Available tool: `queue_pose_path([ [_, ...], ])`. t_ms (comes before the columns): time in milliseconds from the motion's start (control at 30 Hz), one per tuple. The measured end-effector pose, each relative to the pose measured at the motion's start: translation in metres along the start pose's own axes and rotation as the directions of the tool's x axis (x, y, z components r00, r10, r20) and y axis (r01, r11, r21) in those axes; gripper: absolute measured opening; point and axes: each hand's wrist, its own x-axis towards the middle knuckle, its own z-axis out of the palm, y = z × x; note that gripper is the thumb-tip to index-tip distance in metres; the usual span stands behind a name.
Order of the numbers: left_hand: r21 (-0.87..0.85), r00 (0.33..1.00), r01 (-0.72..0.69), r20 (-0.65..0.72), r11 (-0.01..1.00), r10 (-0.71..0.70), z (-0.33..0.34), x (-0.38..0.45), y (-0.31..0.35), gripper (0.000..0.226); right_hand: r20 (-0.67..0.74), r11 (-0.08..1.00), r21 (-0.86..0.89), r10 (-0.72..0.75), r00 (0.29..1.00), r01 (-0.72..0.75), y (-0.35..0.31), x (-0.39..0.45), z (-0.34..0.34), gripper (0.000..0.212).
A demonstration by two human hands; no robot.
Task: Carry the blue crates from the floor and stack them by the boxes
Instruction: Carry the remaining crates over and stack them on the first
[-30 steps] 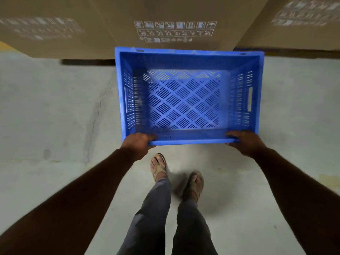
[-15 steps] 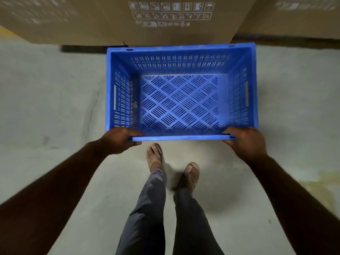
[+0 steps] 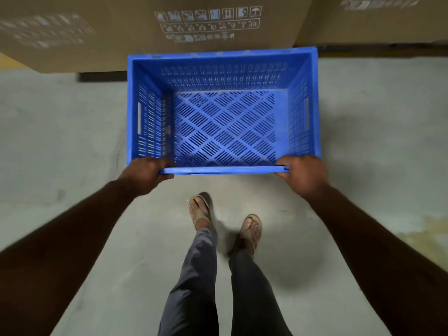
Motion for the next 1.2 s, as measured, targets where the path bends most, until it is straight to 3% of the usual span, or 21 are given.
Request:
queue_pose_path([
  [200,-0.043,0.983,-0.008,0.182,0.999,0.016,-0.019,0.026,-0.019,0.037,-0.046,0.995,-0.077,-0.063,0.997,0.060,-0.005,-0.018,0.012,0.037],
  [400,-0.048,1.000,-0.001,0.017,0.999,0.002,0.004,0.001,0.003,0.031,-0.078,0.981,-0.097,-0.175,0.981,0.167,0.020,-0.007,0.009,0.038],
  [700,-0.118,1.000,0.007,0.008,0.993,-0.006,0.019,-0.001,0.011,0.029,-0.103,0.953,-0.092,-0.296,0.950,0.288,0.039,0.001,0.008,0.047],
  [967,-0.134,0.995,-0.041,0.086,0.990,0.053,0.013,0.002,-0.010,0.033,-0.169,0.980,-0.049,-0.198,0.965,0.193,0.020,-0.021,0.022,0.046],
  [1200,-0.127,0.988,-0.121,-0.115,0.984,0.107,0.022,-0.009,-0.001,0.031,-0.160,0.972,-0.063,-0.233,0.959,0.225,0.026,-0.016,0.020,0.047],
])
